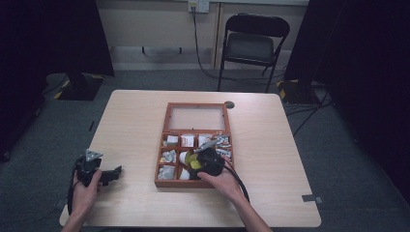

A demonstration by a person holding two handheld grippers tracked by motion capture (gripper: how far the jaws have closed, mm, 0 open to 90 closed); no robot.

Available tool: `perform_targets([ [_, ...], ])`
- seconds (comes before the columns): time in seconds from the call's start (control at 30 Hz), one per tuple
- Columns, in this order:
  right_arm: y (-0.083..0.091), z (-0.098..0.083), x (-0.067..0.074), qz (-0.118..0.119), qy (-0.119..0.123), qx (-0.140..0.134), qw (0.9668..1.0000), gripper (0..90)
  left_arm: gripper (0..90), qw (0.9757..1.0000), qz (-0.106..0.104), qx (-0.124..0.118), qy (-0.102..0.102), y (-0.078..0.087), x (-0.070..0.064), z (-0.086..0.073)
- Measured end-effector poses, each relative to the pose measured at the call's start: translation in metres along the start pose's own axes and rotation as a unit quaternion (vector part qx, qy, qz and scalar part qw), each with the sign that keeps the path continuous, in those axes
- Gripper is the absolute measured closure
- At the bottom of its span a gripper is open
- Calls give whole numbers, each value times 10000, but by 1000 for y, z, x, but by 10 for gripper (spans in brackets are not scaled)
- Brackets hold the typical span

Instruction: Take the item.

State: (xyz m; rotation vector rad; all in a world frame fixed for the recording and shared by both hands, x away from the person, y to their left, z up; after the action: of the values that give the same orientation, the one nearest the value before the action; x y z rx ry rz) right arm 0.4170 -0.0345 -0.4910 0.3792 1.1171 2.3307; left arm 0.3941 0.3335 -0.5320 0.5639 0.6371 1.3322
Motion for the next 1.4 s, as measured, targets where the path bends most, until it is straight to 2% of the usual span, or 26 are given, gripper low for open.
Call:
perform_targets([
  [0.2,0,0,0,-8,-39,50,10000,412,0,10000,1,0,0,0,0,0],
  [0.47,0,-1,0,-31,64,96,9999,437,0,10000,1,1,-2,0,0,0],
  [0.5,0,-1,1,16,76,119,9999,472,0,10000,0,0,1,0,0,0],
  [0.73,2,-2,2,116,5,24,9999,515,0,10000,-1,1,-1,0,0,0],
  [0.87,3,-3,1,169,-51,26,9998,514,0,10000,0,2,-1,0,0,0],
  [0.9,2,-3,-1,254,-154,70,9995,478,0,10000,0,1,-1,0,0,0],
  [1.1,-1,-2,-2,182,-170,169,9995,451,0,10000,3,-2,7,0,0,0],
  [1.4,-2,-2,0,68,-106,237,9996,460,0,10000,0,0,-2,0,0,0],
])
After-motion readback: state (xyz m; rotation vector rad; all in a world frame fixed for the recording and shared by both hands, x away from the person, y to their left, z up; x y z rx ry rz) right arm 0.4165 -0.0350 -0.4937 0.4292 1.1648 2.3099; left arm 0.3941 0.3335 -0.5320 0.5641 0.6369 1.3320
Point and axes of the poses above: each handheld gripper's, and its own axes: y roughly backward along the jaws, z roughly out of its top, x roughly to its left, the point moved 4 cm from there along -y, roughly forward along the jaws, and after that the axes turned 7 degrees about y, right-handed, at the moved point
